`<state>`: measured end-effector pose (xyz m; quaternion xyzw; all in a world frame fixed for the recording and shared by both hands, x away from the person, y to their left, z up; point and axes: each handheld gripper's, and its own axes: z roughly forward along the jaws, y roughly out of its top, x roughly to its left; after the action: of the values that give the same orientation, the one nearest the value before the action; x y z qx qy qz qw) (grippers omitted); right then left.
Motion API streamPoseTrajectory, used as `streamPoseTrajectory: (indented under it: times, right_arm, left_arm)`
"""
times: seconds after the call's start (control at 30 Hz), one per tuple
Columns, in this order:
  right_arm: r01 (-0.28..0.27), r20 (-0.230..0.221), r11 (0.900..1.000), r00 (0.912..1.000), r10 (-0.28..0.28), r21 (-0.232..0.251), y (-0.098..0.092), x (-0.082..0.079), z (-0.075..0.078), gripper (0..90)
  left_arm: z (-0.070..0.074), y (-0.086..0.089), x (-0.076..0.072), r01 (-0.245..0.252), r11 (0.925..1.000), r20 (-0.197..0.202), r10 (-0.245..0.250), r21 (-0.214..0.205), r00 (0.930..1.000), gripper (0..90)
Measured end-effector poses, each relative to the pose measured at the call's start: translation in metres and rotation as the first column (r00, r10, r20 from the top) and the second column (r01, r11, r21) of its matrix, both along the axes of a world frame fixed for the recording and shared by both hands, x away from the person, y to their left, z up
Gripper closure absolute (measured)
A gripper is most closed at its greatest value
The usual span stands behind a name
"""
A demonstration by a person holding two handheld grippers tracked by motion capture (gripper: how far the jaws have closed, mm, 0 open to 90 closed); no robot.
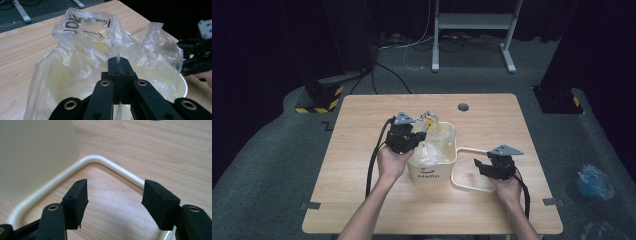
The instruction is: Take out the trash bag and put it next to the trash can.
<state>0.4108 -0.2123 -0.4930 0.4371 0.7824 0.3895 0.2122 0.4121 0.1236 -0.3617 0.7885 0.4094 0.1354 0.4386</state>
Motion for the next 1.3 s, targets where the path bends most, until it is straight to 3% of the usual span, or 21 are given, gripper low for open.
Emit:
streamPoseTrajectory:
  times: [0.3, 0.47, 0.53, 0.93, 1.1, 1.3]
  right_arm:
    - [0.010, -0.037, 0.9993, 0.9993, -0.011, -0.035, -0.001, -0.001, -0.030, 37.8]
    - [0.012, -0.043, 0.9977, 0.9990, -0.015, -0.067, 0.001, 0.001, -0.030, 34.6]
    - [0.020, -0.059, 0.9983, 0.9980, -0.023, -0.055, -0.001, 0.003, -0.031, 32.7]
    - [0.049, -0.059, 0.9963, 0.9969, -0.053, -0.070, 0.000, 0.003, -0.031, 23.1]
    - [0.109, -0.078, 0.9915, 0.9904, -0.114, -0.071, 0.001, 0.003, -0.032, 14.5]
    - [0.113, -0.081, 0.9911, 0.9896, -0.119, -0.071, 0.001, 0.003, -0.032, 14.2]
  left_arm:
    - [0.007, 0.004, -0.002, -0.002, 0.9998, 0.013, 0.002, -0.018, 0.9999, 89.7]
    - [0.012, 0.005, -0.003, -0.008, 0.9995, 0.022, 0.009, -0.031, 0.9997, 89.7]
    - [0.015, 0.006, -0.003, -0.010, 0.9995, 0.022, 0.010, -0.030, 0.9997, 89.7]
    - [0.030, 0.009, -0.004, -0.023, 0.9988, 0.025, 0.024, -0.044, 0.9994, 89.7]
    - [0.039, 0.013, -0.007, -0.033, 0.9981, 0.034, 0.035, -0.052, 0.9988, 89.7]
    - [0.049, 0.016, -0.008, -0.035, 0.9975, 0.050, 0.038, -0.062, 0.9980, 89.7]
